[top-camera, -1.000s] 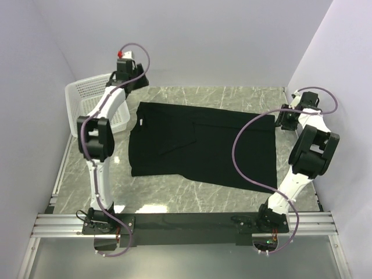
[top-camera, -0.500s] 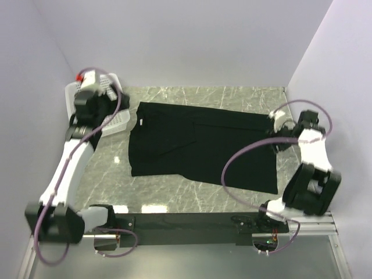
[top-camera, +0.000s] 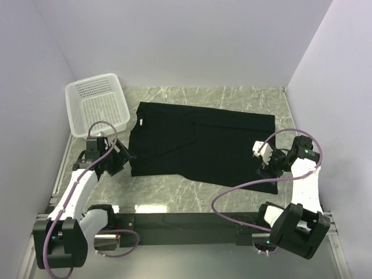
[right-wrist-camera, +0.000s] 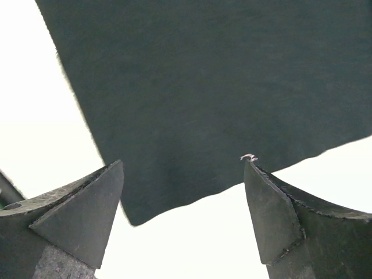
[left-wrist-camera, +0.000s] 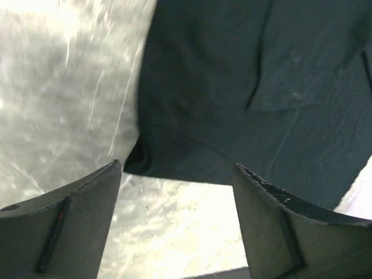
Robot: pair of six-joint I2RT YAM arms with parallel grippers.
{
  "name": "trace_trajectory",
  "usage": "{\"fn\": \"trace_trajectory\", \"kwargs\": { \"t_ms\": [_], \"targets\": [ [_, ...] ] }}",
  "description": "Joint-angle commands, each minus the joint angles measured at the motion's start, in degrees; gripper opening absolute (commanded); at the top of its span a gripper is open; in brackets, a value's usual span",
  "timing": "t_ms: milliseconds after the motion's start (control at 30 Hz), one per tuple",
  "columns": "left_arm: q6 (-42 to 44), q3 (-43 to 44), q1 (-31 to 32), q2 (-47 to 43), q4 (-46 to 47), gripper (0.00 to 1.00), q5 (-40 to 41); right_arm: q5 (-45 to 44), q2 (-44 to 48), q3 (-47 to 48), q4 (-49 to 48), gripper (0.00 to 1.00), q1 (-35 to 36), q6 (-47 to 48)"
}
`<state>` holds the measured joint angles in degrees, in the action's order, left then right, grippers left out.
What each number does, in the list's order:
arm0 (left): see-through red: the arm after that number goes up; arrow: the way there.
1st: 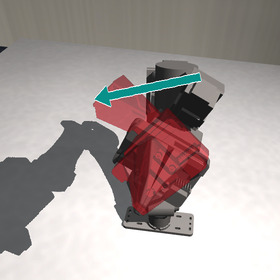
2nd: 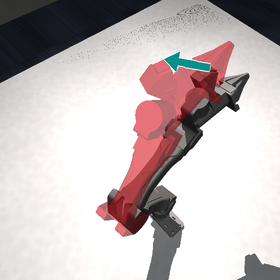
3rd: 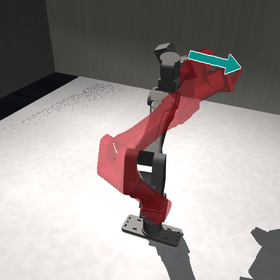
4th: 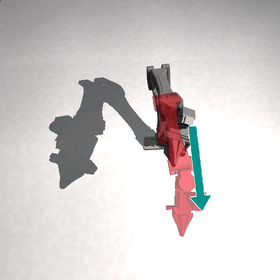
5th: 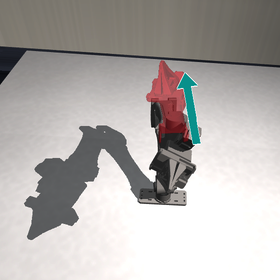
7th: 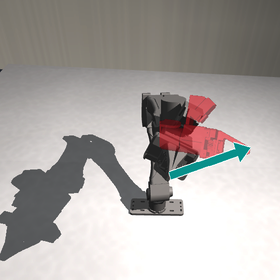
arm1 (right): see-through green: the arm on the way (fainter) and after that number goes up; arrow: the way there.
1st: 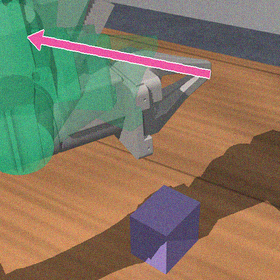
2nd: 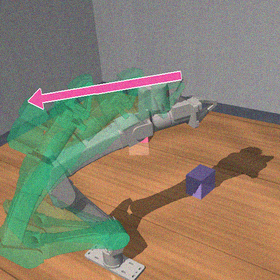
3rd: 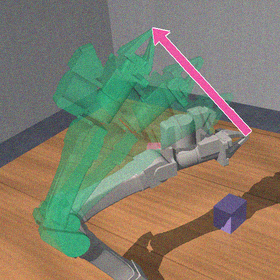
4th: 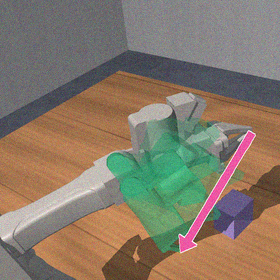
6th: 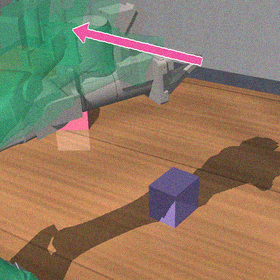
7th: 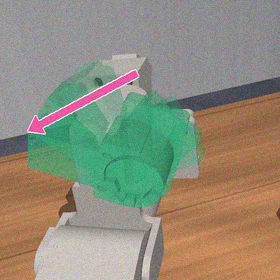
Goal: Fold and stack the t-shirts
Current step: Smooth out the T-shirt at the center of the board, then fold the T-shirt at the center of the board.
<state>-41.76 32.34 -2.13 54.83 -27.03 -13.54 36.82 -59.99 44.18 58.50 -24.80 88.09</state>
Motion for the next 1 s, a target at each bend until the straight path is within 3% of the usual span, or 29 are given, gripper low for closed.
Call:
{"fn": "trace_trajectory", "kwargs": {
  "t_ms": [0,300,467,600,733,967],
  "targets": [
    [-4.21,0.36,-0.24,3.24,0.40,0.80,-2.19,-3.06,0.22,-1.47,6.80,0.89,-0.43,8.58],
    [-3.07,1.06,-0.15,15.56,3.55,0.62,-0.17,-5.97,-1.36,-2.79,2.76,0.86,-0.43,3.40],
    [-2.80,1.94,-0.15,17.50,6.72,0.56,0.09,-6.67,-2.59,-3.49,1.97,0.84,-0.43,3.57],
    [-2.10,2.38,-0.07,19.44,8.30,0.40,-1.75,-6.50,-2.77,-3.40,2.58,0.83,-0.43,4.63],
    [-2.19,1.50,-0.07,19.18,9.71,0.19,-3.86,-7.46,-3.47,-3.84,3.81,0.81,-0.51,6.55],
    [-2.28,1.06,-0.07,18.74,10.76,0.01,-7.20,-8.95,-6.10,-3.06,6.62,0.79,-0.43,12.71]
  ]
}}
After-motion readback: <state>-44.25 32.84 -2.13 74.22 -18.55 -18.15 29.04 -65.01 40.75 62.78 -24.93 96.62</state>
